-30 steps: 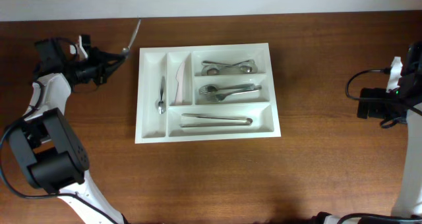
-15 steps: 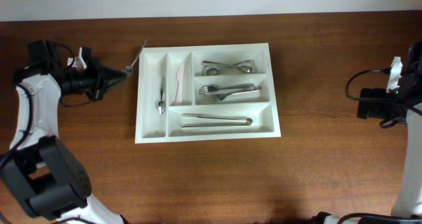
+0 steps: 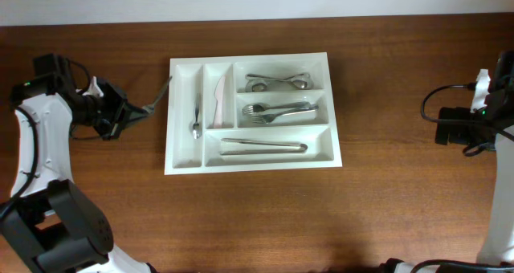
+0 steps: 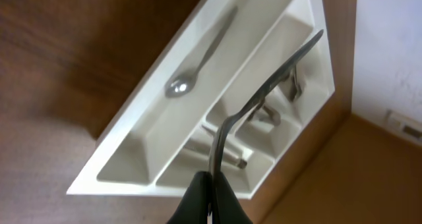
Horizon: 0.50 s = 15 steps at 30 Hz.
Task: Pack container
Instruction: 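Lower the spoon into the tray's left compartment with the left gripper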
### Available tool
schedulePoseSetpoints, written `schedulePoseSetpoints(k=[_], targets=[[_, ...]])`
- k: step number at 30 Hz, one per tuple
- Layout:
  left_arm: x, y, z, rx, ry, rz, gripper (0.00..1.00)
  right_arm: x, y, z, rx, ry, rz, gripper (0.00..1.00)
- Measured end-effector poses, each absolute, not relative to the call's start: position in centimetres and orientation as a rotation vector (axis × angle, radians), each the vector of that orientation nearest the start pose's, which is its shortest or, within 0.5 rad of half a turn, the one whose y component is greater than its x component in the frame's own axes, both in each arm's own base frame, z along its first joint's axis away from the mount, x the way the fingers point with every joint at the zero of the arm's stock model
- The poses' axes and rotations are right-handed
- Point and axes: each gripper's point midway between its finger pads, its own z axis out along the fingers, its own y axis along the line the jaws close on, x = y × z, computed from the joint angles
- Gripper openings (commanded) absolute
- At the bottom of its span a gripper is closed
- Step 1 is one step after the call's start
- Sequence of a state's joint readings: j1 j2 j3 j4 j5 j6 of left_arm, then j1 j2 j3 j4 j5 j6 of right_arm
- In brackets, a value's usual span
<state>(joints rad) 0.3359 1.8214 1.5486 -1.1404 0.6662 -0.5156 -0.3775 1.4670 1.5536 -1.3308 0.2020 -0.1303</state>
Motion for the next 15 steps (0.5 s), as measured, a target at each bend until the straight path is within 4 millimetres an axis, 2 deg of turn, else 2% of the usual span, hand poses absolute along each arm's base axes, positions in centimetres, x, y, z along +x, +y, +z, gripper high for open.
schedulePoseSetpoints(k=[4, 12, 15], targets=[[39.5, 1.1, 14.9, -1.154, 2.632, -1.000, 0.02, 27.5, -14.6, 22.7, 0.397, 2.822, -0.398, 0.99], [39.6, -3.7, 13.2, -1.285, 2.686, -0.916, 0.02, 27.5, -14.6, 22.7, 0.398, 2.822, -0.398, 0.99], [39.8, -4.4, 12.8, -1.332, 2.674, -0.879, 0.02, 27.5, -14.6, 22.7, 0.399, 2.822, -0.397, 0.99]])
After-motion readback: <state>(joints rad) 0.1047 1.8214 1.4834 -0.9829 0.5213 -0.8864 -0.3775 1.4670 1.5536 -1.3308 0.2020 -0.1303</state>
